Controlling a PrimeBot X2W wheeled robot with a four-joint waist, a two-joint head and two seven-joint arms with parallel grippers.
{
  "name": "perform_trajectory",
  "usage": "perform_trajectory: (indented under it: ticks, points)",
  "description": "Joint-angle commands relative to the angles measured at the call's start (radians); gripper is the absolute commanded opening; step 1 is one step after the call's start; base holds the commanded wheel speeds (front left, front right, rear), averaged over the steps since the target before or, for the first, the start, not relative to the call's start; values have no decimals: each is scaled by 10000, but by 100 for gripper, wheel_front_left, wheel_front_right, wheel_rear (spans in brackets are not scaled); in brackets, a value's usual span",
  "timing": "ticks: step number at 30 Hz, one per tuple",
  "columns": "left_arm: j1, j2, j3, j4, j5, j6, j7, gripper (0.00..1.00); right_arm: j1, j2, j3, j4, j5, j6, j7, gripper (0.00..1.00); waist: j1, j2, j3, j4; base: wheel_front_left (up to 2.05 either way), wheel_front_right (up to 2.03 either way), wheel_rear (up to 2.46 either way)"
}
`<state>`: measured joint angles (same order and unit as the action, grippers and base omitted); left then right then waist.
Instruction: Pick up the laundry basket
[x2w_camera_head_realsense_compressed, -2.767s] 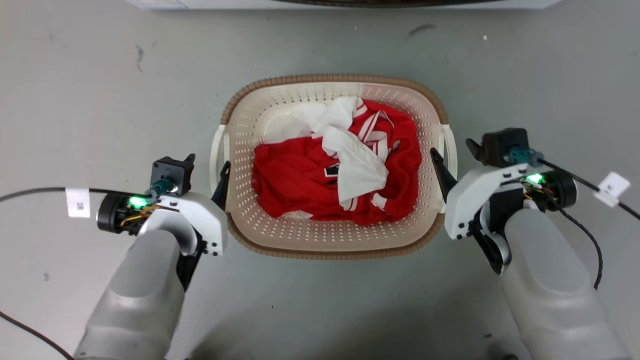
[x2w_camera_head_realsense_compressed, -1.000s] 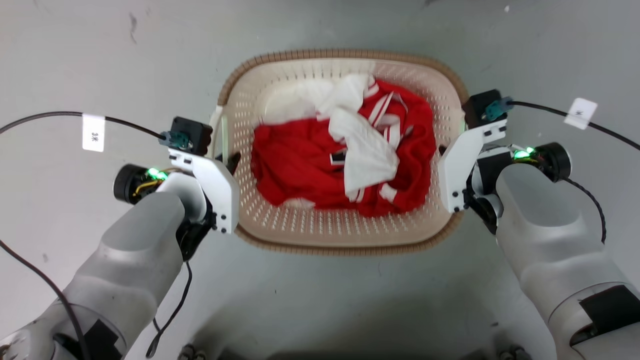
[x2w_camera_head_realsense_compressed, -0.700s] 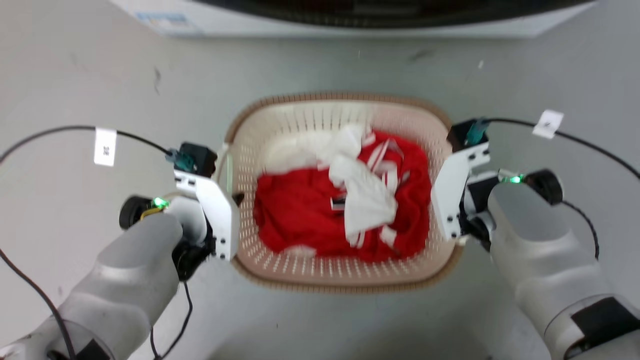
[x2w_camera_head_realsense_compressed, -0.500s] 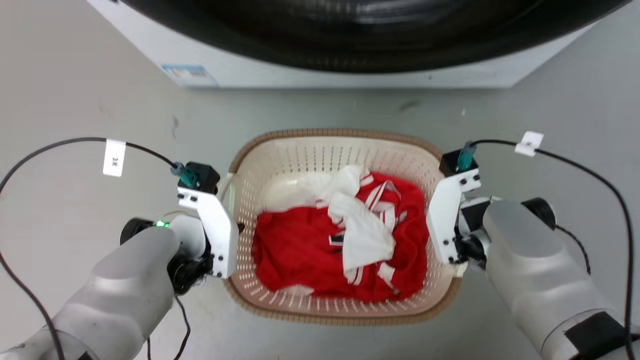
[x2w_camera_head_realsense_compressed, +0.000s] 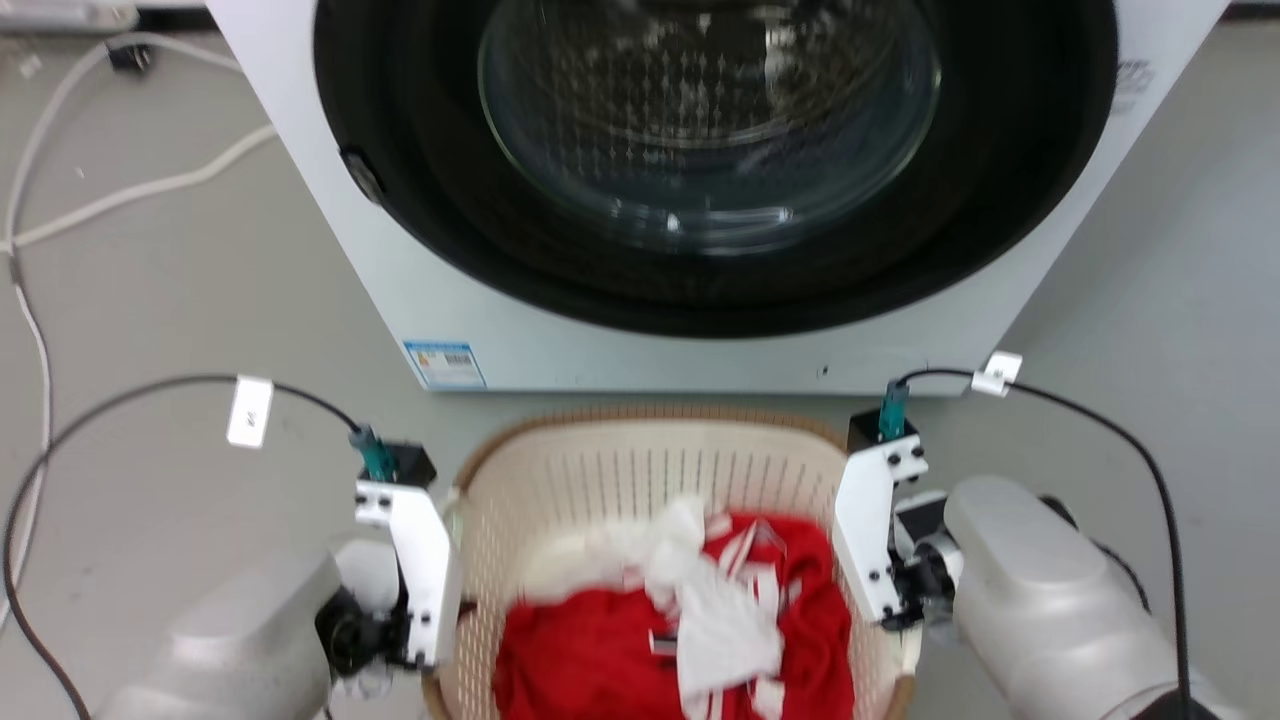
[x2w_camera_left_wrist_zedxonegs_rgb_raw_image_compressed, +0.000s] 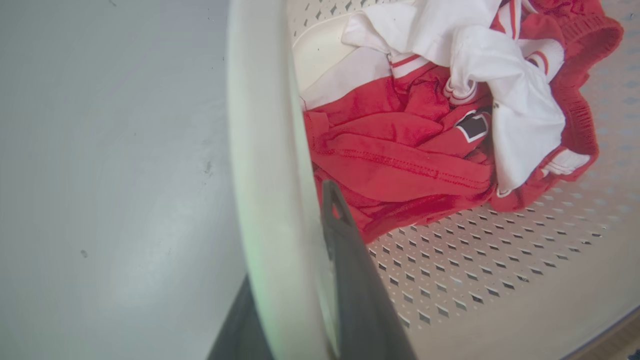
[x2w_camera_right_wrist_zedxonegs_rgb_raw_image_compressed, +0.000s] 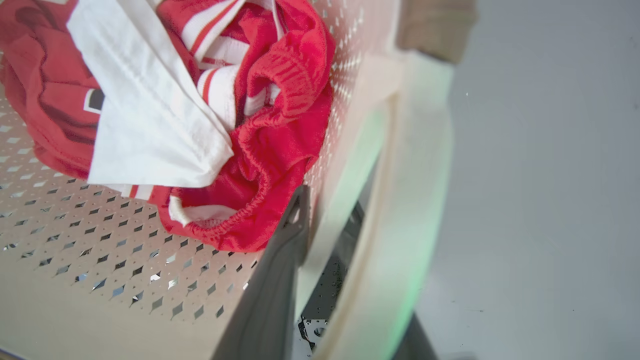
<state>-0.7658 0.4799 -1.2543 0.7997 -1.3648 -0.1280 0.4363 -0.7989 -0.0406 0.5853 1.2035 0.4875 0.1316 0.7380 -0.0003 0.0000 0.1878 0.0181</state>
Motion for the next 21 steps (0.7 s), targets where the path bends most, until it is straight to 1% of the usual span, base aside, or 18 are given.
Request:
perform_trajectory:
  ticks: [1, 5, 10, 21]
  points:
    - [388, 173, -120, 15, -102, -40, 520, 0, 276, -177, 101, -43, 137, -17, 148, 0, 3, 0, -989, 67, 0, 0, 0]
    - [565, 220, -150, -52, -304, -40, 1113, 0, 522, -177, 387, -217, 513, -15, 676, 0, 3, 0, -1620, 10, 0, 0, 0]
    - [708, 249, -191, -108, -314, -40, 1318, 0, 615, -174, 780, -278, 683, -12, 1187, 0, 3, 0, -2027, -95, 0, 0, 0]
    - [503, 119, -210, -146, -413, -42, 1577, 0, 609, -151, 1023, -338, 1129, -11, 1377, 0, 3, 0, -2387, -259, 0, 0, 0]
